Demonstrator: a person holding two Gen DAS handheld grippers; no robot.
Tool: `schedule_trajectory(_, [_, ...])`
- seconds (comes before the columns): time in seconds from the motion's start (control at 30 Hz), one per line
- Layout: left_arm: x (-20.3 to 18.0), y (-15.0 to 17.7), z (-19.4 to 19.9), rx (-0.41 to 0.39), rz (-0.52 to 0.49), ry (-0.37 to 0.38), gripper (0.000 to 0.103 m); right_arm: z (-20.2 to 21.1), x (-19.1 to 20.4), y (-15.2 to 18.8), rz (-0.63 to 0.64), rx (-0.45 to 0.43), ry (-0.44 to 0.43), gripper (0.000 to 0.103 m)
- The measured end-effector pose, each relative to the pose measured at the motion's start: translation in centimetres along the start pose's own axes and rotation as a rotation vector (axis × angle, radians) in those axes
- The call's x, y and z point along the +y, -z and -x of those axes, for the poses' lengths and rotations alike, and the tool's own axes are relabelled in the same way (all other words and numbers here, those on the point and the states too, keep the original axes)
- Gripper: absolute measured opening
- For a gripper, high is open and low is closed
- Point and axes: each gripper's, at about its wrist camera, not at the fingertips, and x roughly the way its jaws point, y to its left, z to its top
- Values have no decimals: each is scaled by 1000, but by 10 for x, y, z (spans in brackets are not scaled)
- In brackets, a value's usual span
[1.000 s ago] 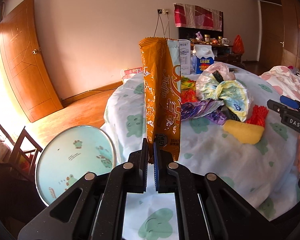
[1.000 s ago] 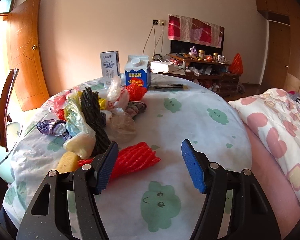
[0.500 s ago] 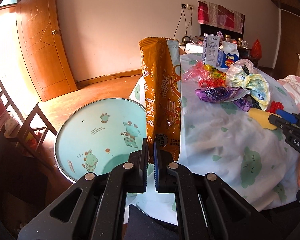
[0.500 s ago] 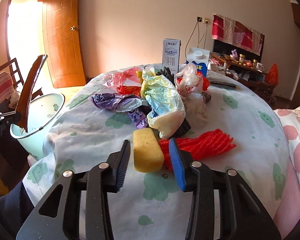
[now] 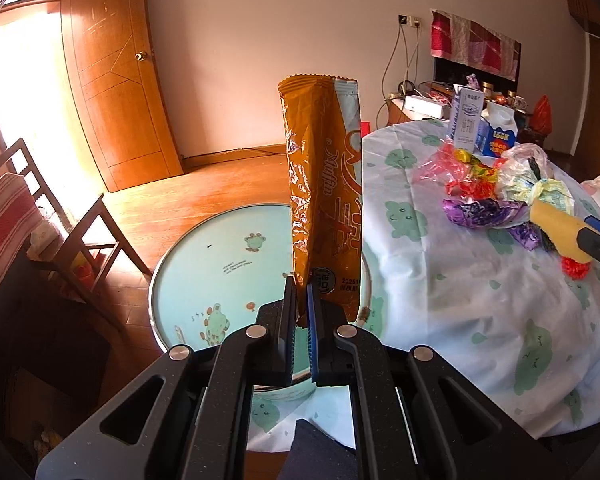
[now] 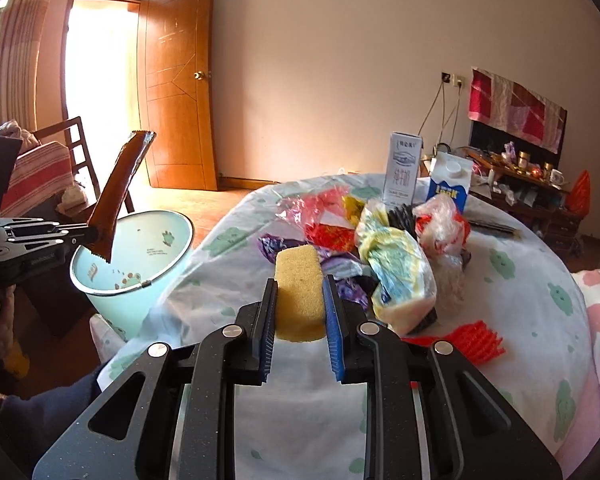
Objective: Collect trash
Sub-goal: 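Carry the orange wrapper and yellow sponge over the light-blue bin with both tools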
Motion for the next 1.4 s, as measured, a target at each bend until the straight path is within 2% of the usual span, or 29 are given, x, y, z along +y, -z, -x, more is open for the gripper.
schedule_trajectory(0.23, [24, -12, -5, -23, 55, -99, 5, -43, 7, -40, 19, -14, -59, 23])
schedule_trajectory(0.57, [44, -29, -19, -50, 89, -190, 5, -103, 27, -81, 86, -56, -152, 23])
schedule_trajectory(1.03, [63, -23, -25, -10, 118, -259, 5, -155, 64, -99, 176, -58, -231, 23])
schedule_trajectory(1.4, [71, -11, -27, 18, 125, -271, 5, -167, 88, -94, 243, -58, -265, 23])
